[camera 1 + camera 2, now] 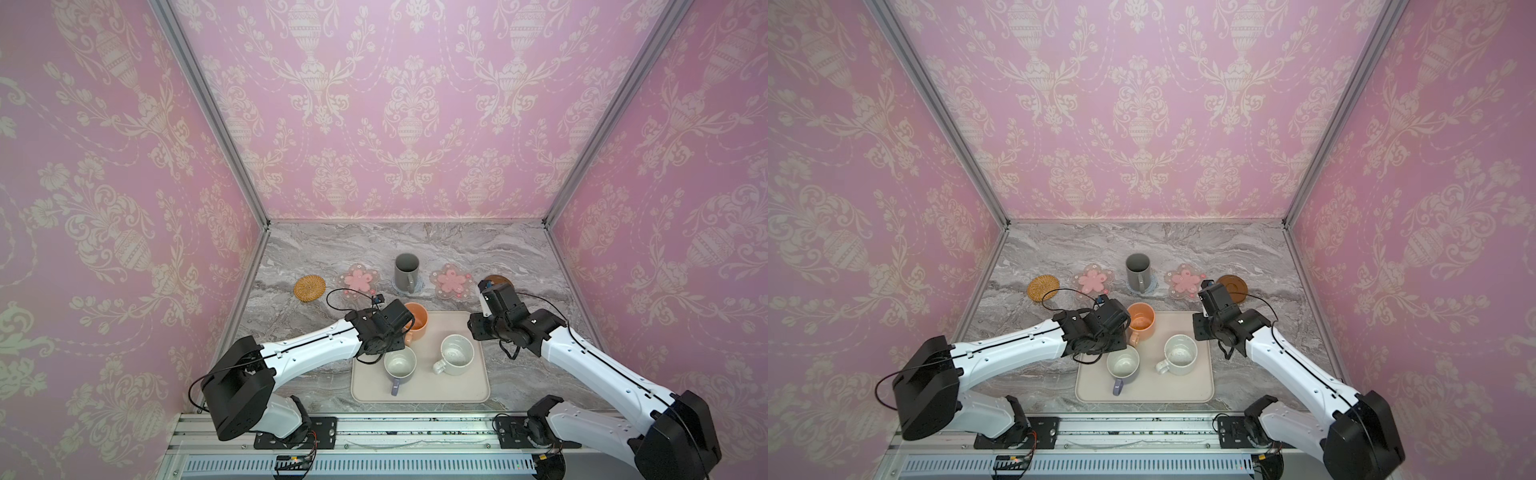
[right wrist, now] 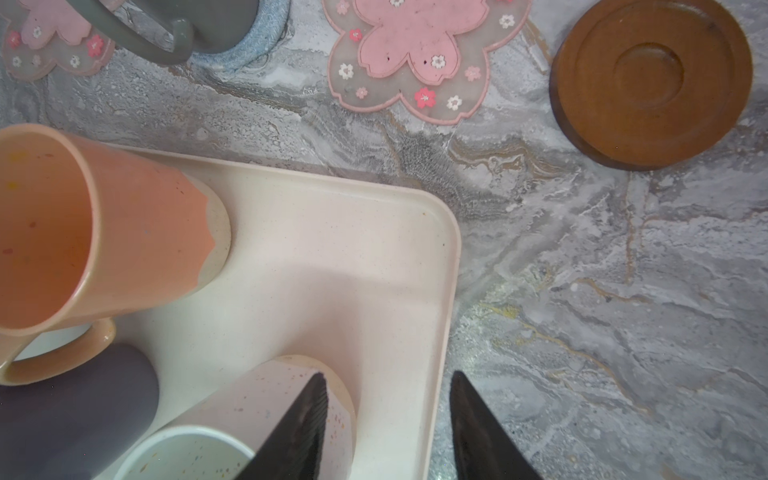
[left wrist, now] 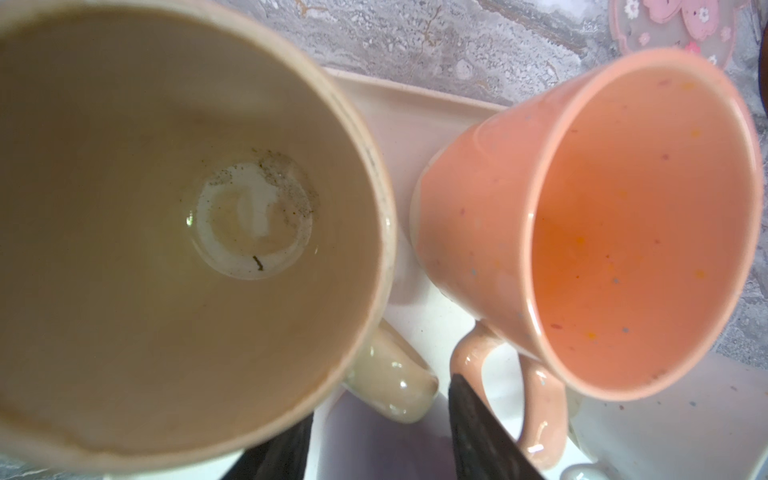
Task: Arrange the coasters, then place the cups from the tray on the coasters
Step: 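Lower the left gripper toward the cream mug's handle on the tray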
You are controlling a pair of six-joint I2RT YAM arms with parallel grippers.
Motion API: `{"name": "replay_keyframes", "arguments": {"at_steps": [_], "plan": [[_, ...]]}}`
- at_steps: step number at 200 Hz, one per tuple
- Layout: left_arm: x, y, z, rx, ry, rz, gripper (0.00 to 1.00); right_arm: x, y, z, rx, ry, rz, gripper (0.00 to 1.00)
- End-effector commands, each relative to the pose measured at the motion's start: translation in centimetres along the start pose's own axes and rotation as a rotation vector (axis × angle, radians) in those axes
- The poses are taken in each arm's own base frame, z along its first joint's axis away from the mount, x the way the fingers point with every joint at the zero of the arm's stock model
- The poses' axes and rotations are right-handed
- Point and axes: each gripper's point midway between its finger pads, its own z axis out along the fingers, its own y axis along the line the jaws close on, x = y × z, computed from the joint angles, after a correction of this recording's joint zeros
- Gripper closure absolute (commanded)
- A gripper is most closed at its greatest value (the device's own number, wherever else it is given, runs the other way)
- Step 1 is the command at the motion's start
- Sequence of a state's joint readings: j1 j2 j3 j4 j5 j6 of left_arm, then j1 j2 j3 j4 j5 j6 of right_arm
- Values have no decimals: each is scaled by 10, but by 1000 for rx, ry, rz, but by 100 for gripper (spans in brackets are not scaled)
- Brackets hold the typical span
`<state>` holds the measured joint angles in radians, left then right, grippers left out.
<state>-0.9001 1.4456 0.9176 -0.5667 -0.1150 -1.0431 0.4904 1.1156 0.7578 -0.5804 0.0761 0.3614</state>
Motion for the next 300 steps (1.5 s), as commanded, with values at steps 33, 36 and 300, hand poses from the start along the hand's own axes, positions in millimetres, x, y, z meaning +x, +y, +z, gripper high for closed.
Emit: {"name": "replay_keyframes", "arguments": {"at_steps": [33, 36, 300], "plan": [[6, 33, -10, -87, -23, -59, 49, -13, 6, 1, -19, -6, -23, 51], [6, 34, -11, -87, -23, -61, 49, -13, 6, 2, -20, -4, -24, 51], [43, 96, -66, -173, 63, 180, 54, -2, 12, 10, -58, 35, 14, 53]]}}
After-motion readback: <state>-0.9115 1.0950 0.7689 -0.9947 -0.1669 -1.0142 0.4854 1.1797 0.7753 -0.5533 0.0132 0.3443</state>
